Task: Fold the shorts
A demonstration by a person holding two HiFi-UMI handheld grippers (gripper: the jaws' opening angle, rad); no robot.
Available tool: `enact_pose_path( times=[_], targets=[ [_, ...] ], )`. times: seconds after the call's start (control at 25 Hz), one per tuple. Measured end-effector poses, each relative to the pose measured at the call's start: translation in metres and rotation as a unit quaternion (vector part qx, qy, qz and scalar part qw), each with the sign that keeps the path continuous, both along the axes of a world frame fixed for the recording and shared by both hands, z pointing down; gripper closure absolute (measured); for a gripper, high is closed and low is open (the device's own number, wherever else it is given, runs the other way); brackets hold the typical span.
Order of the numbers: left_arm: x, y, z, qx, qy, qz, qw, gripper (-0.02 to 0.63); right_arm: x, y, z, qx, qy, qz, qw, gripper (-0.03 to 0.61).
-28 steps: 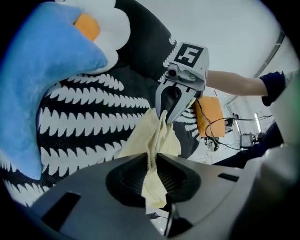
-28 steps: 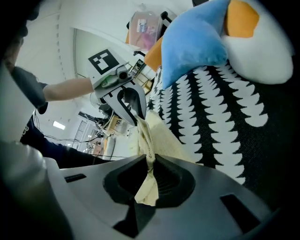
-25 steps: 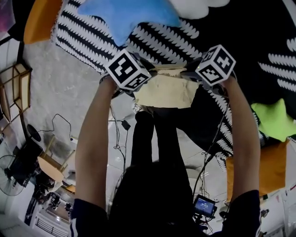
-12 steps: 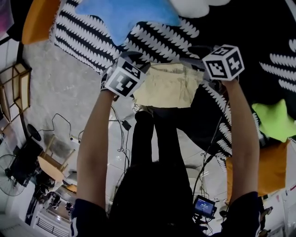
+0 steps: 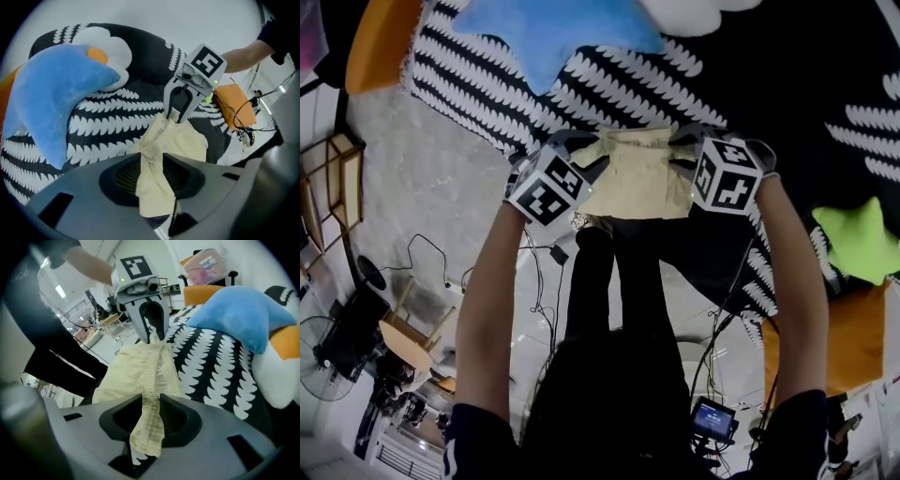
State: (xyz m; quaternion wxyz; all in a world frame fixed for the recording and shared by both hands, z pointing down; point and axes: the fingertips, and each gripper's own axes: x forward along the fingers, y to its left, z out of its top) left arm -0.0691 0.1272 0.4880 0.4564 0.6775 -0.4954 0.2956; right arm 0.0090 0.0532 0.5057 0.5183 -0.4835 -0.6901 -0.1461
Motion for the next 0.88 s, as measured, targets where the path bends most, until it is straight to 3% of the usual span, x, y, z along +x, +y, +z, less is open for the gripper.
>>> enact_pose_path(
  times=[0.16, 0.2, 0.28, 0.36, 0.48, 0.6, 0.72, 0.8, 0.88],
  targets=[
    [0.021, 0.01, 0.018, -0.027, -0.02, 0.019, 0.9992, 0.419, -0.001, -0.002, 0.005, 0.007, 0.012, -0.005, 1.0, 0.491],
    [0.019, 0.01, 0.024, -0.034, -0.042, 0.021, 0.9983, 0.427, -0.004, -0.004, 0.0, 0.0, 0.014, 0.0, 1.0, 0.543],
    [0.009, 0.011, 0.032, -0.04, -0.085, 0.02, 0.9953, 0.537, -0.017, -0.009, -0.01, -0.015, 0.01, 0.019, 1.0, 0.551],
    [-0.001, 0.009, 0.032, -0.036, -0.096, -0.002, 0.9947, 0.579, -0.033, -0.017, -0.011, -0.014, -0.002, 0.039, 0.999, 0.554],
    [-0.02, 0.007, 0.03, -0.022, -0.085, -0.075, 0.9933, 0.592, -0.05, -0.027, 0.004, 0.01, -0.008, 0.063, 0.998, 0.554],
    [-0.029, 0.009, 0.034, -0.025, -0.084, -0.102, 0.991, 0.591, -0.053, -0.026, 0.026, 0.017, 0.023, 0.113, 0.993, 0.549],
    [-0.031, 0.012, 0.029, -0.019, -0.103, -0.103, 0.9891, 0.555, -0.057, -0.031, 0.022, -0.023, 0.037, 0.207, 0.977, 0.516],
    [-0.035, 0.02, 0.021, -0.007, -0.087, -0.139, 0.9865, 0.531, -0.059, -0.049, 0.002, -0.067, 0.024, 0.289, 0.955, 0.39],
    [-0.039, 0.036, 0.01, 0.008, -0.052, -0.192, 0.9799, 0.496, -0.053, -0.07, -0.023, -0.099, -0.007, 0.358, 0.929, 0.399]
  ],
)
